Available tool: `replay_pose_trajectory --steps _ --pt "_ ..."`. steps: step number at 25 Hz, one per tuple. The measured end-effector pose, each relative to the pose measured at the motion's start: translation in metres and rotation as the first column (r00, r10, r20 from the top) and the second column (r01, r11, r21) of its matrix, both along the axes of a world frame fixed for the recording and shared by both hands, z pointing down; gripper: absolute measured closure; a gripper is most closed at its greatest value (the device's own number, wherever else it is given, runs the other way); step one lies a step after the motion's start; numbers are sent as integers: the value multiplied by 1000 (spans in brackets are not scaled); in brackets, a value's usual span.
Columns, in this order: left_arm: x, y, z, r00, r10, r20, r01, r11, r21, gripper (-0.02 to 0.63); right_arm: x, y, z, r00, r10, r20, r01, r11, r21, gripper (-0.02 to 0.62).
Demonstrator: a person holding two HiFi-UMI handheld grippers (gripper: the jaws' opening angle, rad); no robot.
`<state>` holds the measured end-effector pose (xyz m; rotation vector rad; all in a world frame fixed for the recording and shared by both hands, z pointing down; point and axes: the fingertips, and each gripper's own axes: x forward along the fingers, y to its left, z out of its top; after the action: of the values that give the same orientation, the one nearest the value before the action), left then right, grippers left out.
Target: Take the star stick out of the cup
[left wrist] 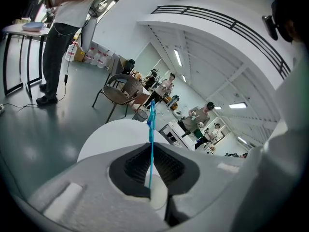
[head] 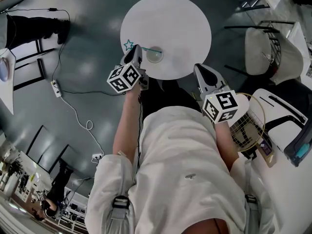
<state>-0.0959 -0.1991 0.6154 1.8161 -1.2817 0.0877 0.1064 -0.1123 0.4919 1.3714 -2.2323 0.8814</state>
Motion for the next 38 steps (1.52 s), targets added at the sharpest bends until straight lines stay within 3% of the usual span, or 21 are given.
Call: replay_pose_trajectory --steps 11,21,33,38 --pt "-5 3 -34 999 6 54 -9 998 54 583 -1 -3 -14 999 -1 37 0 999 46 589" --pt "4 20 -80 999 4 49 -10 992 124 583 8 -1 -30 998 -11 70 3 994 107 589" --pt "35 49 -148 999 32 2 -32 972 233 583 23 10 -49 996 -22 89 6 986 167 589" --pt "44 60 -173 998 51 33 -59 956 286 583 28 14 -55 995 -30 96 12 983 181 589"
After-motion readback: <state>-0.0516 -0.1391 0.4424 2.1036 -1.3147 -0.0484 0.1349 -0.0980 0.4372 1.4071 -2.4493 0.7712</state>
